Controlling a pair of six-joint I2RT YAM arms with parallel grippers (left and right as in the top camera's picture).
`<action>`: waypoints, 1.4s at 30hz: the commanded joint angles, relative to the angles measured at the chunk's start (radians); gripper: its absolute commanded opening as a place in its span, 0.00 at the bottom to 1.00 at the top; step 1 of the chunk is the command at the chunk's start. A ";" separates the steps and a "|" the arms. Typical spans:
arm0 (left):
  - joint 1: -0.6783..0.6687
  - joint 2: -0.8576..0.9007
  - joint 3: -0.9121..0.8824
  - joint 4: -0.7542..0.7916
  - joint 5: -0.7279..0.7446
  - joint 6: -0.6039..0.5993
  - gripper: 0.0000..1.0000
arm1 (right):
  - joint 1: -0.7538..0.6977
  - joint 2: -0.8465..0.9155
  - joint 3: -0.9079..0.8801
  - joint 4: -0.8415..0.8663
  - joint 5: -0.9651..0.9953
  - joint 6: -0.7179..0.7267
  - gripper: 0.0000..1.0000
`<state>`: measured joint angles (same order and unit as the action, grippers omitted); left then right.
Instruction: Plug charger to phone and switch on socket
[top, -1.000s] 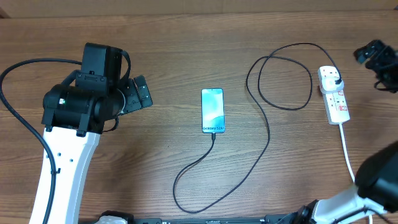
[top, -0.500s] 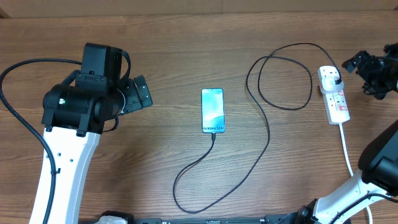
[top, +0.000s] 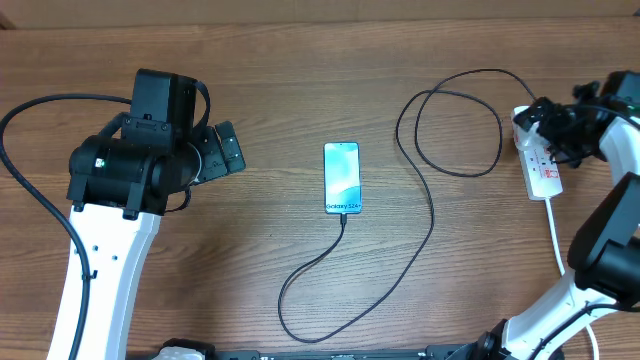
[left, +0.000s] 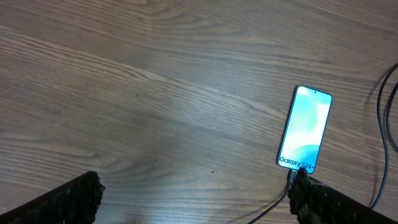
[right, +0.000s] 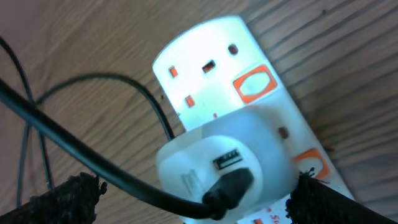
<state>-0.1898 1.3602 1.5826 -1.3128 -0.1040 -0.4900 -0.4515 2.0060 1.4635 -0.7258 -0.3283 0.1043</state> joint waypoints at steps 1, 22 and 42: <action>-0.007 0.011 -0.001 0.001 -0.018 0.019 1.00 | 0.000 0.004 -0.006 0.019 0.004 -0.008 1.00; -0.007 0.011 -0.001 0.001 -0.018 0.019 1.00 | 0.000 0.005 -0.070 0.090 0.012 -0.027 1.00; -0.007 0.011 -0.001 0.001 -0.018 0.019 1.00 | 0.000 0.005 -0.070 0.112 0.012 -0.032 1.00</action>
<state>-0.1898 1.3643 1.5826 -1.3128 -0.1066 -0.4900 -0.4519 2.0060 1.4021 -0.6193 -0.2996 0.0780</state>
